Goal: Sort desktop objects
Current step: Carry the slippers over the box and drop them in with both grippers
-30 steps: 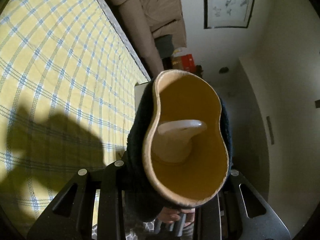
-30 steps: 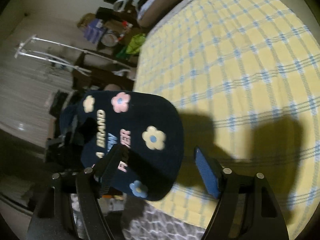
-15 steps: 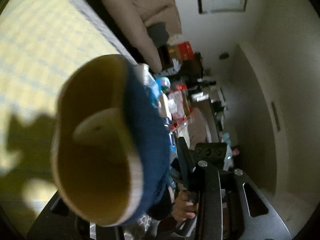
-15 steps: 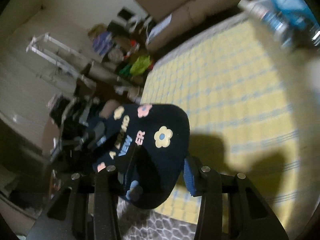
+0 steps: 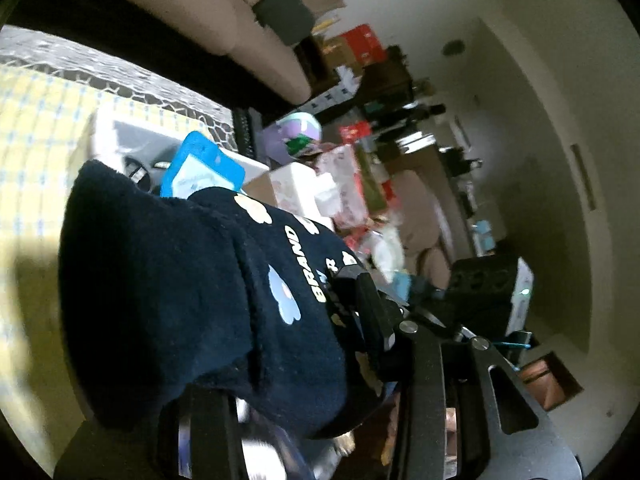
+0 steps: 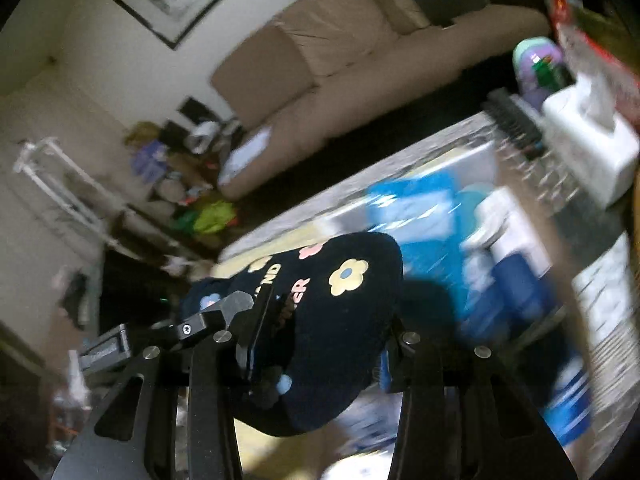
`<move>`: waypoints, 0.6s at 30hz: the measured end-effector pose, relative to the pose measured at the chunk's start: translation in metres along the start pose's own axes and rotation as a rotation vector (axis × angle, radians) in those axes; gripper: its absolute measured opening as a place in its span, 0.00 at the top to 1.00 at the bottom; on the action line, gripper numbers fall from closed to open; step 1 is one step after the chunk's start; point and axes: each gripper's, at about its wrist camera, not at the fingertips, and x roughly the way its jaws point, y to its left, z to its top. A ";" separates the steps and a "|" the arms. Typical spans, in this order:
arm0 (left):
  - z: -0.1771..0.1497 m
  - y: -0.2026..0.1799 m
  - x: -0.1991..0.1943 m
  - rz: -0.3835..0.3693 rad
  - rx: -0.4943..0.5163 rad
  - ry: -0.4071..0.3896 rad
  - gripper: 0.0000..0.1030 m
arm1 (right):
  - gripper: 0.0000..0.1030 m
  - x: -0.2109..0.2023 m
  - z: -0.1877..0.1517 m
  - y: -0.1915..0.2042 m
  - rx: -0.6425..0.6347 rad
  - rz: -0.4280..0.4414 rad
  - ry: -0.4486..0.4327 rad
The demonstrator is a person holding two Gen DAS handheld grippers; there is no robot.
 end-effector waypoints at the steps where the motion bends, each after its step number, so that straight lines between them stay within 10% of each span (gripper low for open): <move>1: 0.005 0.002 0.013 0.024 0.003 0.005 0.66 | 0.58 0.007 0.010 -0.015 0.009 -0.016 0.011; 9: 0.014 0.025 0.073 0.188 -0.002 0.056 0.62 | 0.58 0.062 0.055 -0.092 0.064 -0.088 0.047; 12: 0.012 0.031 0.076 0.241 -0.060 0.081 0.22 | 0.58 0.075 0.069 -0.099 0.009 -0.137 0.050; 18: 0.006 0.022 0.034 0.190 -0.056 0.071 0.01 | 0.58 0.076 0.067 -0.108 -0.058 -0.278 0.051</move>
